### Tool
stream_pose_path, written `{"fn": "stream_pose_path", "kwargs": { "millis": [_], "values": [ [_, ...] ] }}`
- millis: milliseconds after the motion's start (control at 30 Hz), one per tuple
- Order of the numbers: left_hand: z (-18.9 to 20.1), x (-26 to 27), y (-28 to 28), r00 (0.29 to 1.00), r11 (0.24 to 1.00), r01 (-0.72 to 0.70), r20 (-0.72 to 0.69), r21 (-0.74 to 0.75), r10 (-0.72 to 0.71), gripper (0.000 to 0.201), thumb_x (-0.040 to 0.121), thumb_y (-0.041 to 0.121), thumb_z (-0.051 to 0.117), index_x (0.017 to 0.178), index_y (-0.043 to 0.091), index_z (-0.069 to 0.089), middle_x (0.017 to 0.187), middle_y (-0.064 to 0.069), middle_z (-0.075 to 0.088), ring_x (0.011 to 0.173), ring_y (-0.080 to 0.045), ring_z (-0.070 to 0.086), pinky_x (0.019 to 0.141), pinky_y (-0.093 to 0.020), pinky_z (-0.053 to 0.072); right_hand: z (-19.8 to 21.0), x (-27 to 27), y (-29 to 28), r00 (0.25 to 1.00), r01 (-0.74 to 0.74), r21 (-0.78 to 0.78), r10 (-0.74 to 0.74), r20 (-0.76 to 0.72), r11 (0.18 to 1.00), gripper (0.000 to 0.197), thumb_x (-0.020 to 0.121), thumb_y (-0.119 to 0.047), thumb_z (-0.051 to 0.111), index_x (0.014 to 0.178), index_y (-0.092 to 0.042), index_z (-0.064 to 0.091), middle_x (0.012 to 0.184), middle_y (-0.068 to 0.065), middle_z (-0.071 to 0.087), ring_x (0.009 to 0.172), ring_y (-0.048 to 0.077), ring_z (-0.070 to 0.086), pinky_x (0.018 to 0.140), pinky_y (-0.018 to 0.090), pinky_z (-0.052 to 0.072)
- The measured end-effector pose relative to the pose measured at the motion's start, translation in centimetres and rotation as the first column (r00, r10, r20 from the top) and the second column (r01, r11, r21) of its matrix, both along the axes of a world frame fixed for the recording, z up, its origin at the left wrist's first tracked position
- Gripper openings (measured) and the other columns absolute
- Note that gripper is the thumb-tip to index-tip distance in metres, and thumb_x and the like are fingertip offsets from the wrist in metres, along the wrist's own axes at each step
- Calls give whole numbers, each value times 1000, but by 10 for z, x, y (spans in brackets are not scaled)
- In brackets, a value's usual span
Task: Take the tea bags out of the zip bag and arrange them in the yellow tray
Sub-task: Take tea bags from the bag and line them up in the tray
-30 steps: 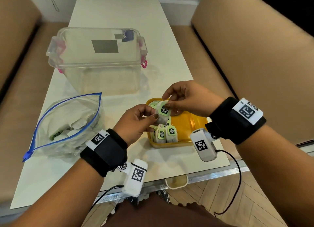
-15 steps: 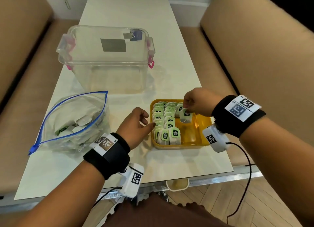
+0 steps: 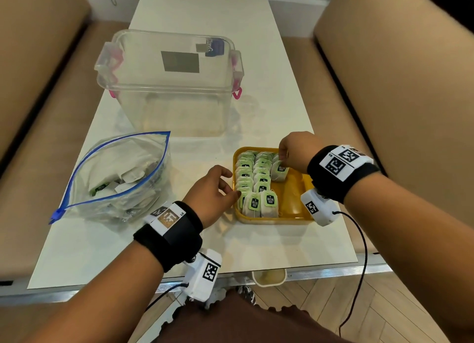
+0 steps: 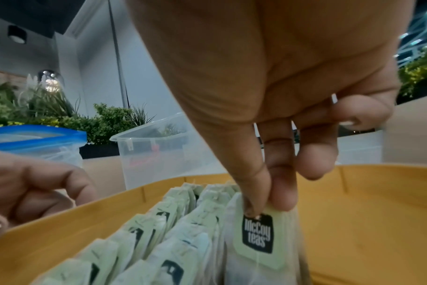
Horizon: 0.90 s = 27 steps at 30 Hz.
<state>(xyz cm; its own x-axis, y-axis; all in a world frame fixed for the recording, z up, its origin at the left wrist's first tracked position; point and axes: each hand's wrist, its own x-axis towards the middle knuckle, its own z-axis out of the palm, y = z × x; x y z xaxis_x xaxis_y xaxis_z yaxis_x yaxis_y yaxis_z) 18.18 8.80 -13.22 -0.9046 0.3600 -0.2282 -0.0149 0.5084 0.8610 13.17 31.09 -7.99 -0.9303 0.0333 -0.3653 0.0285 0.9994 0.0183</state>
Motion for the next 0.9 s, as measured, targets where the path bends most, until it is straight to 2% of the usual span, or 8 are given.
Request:
{"fn": "stream_pose_path", "kwargs": {
  "millis": [133, 333, 500, 600, 700, 800, 900],
  "values": [
    [0, 1, 0, 1000, 1000, -3, 11, -7, 3, 33, 86, 25, 66, 115, 22, 48, 81, 6, 62, 66, -14, 60, 69, -37, 52, 2, -2, 1, 1000, -2, 54, 2, -1, 999, 17, 89, -14, 58, 101, -13, 70, 105, 6, 67, 95, 25, 62, 81, 32, 52],
    [1, 0, 0, 1000, 1000, 5, 17, -21, -5, 31, 87, 25, 64, 114, 21, 48, 80, 6, 62, 65, -14, 59, 68, -36, 51, 2, -2, -1, 1000, 13, 33, -13, -17, 999, 13, 87, -14, 59, 96, -14, 69, 98, 6, 68, 88, 24, 62, 77, 33, 54],
    [3, 1, 1, 1000, 998, 20, 13, -53, -19, 31, 89, 27, 62, 115, 20, 48, 81, 6, 63, 66, -15, 61, 68, -34, 51, 4, 0, 0, 999, 8, -9, -8, -52, 1000, 7, 86, -16, 61, 91, -17, 65, 97, 3, 66, 81, 21, 57, 68, 29, 47],
    [8, 3, 0, 1000, 998, 15, -1, -64, -15, 31, 90, 29, 60, 117, 19, 47, 85, 5, 62, 61, -10, 62, 61, -27, 47, 9, 4, 2, 996, 2, -39, -5, -86, 999, 3, 86, -18, 61, 89, -18, 64, 96, 2, 65, 79, 18, 55, 66, 27, 41],
    [19, 3, -4, 998, 997, -6, -69, -72, 1, 32, 90, 33, 60, 116, 21, 47, 96, 3, 60, 63, -8, 60, 58, -21, 42, 19, 8, 0, 986, -21, -117, 1, -168, 993, 9, 85, -26, 66, 83, -18, 64, 89, 0, 64, 78, 17, 56, 64, 26, 39],
    [39, -2, -12, 983, 998, -52, -178, -38, 44, 30, 88, 34, 62, 113, 23, 50, 101, 3, 59, 71, -11, 58, 64, -22, 43, 35, 13, -18, 969, -71, -252, 8, -245, 965, 14, 84, -33, 67, 79, -20, 64, 76, -6, 59, 71, 14, 54, 55, 23, 35],
    [69, -8, -23, 949, 995, -98, -297, 27, 102, 25, 88, 31, 63, 110, 24, 54, 104, 5, 58, 72, -8, 58, 63, -10, 40, 51, 14, -49, 959, -157, -356, 56, -278, 921, 17, 84, -34, 67, 81, -17, 67, 75, -6, 60, 71, 14, 55, 57, 22, 39]
  ]
}}
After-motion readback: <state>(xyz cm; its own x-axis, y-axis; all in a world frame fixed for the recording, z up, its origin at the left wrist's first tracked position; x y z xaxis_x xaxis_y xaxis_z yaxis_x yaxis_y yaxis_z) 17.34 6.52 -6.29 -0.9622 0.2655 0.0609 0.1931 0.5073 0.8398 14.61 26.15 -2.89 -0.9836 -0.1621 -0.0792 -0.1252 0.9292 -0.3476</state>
